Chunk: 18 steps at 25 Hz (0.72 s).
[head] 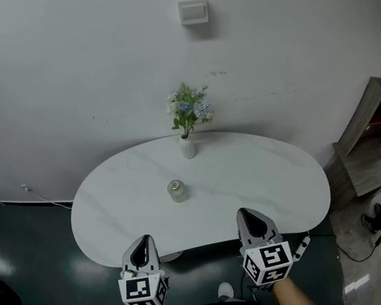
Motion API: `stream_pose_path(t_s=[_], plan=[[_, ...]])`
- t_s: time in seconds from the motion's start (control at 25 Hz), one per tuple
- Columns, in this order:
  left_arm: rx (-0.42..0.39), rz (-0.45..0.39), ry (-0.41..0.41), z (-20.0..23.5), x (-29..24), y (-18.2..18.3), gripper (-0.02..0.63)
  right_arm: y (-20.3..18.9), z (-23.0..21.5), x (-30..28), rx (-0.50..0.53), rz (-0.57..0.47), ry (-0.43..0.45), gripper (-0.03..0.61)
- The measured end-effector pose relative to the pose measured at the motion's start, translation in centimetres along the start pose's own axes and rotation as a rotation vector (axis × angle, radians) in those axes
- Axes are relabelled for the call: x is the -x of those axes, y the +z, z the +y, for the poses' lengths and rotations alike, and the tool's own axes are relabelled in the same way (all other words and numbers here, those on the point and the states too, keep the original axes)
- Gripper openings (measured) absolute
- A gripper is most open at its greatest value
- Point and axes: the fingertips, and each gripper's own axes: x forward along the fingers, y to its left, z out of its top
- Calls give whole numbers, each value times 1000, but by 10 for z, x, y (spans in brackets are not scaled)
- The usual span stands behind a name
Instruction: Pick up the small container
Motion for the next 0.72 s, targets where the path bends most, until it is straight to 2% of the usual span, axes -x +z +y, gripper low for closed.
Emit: stream_pose_path(t_s=[0.28, 0.72], plan=[[-20, -9, -6, -4, -9, 10, 12, 9, -4, -10, 3, -13, 12, 66], [-6, -30, -12, 3, -23, 17, 12, 12, 1, -21, 38, -6, 14, 66]])
